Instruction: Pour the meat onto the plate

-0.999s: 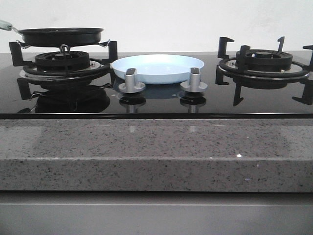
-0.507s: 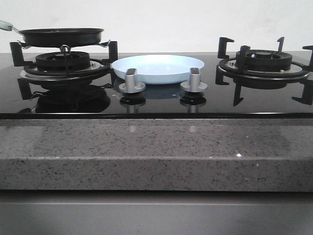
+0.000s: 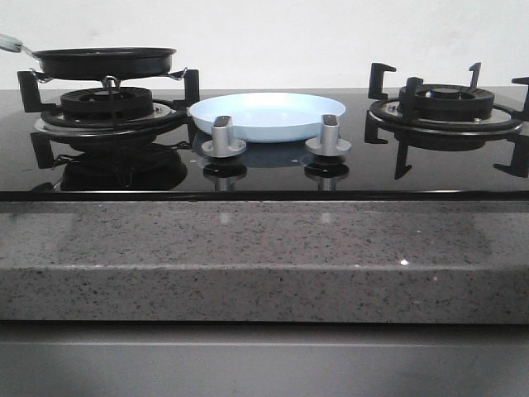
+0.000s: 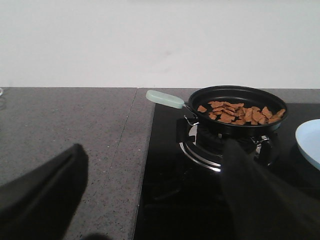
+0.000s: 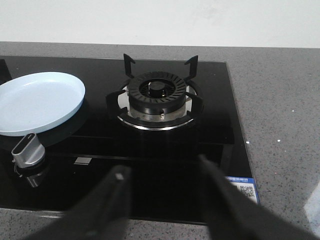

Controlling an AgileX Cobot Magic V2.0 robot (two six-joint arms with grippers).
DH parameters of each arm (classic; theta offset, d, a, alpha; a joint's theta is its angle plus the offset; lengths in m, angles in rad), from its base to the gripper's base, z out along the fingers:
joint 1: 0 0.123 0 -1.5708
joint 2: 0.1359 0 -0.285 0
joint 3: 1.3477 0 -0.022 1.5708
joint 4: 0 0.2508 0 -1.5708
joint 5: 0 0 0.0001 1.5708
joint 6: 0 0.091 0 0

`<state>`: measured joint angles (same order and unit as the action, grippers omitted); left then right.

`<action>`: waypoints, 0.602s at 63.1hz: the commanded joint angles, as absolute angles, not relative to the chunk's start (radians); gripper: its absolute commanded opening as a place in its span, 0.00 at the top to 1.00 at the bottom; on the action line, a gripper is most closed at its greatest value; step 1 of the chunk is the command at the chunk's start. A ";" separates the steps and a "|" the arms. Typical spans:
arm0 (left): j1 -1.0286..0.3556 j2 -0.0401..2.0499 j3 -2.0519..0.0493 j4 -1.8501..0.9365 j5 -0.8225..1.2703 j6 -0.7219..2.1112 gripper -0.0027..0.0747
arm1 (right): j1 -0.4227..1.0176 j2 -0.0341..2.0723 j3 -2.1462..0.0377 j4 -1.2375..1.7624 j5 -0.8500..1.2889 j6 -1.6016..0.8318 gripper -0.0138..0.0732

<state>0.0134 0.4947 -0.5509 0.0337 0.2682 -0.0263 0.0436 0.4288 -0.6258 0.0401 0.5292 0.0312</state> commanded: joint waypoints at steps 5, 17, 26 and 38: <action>0.015 0.502 -0.590 0.027 0.182 -0.032 0.12 | 0.037 0.440 -0.662 0.025 0.453 0.028 0.17; 0.015 0.502 -0.590 0.027 0.184 -0.032 0.12 | 0.037 0.440 -0.662 0.027 0.432 0.028 0.17; 0.015 0.502 -0.590 0.027 0.184 -0.032 0.12 | 0.037 0.441 -0.666 0.055 0.404 0.028 0.17; 0.015 0.502 -0.590 0.027 0.184 -0.032 0.12 | 0.037 0.611 -0.782 0.072 0.437 0.028 0.17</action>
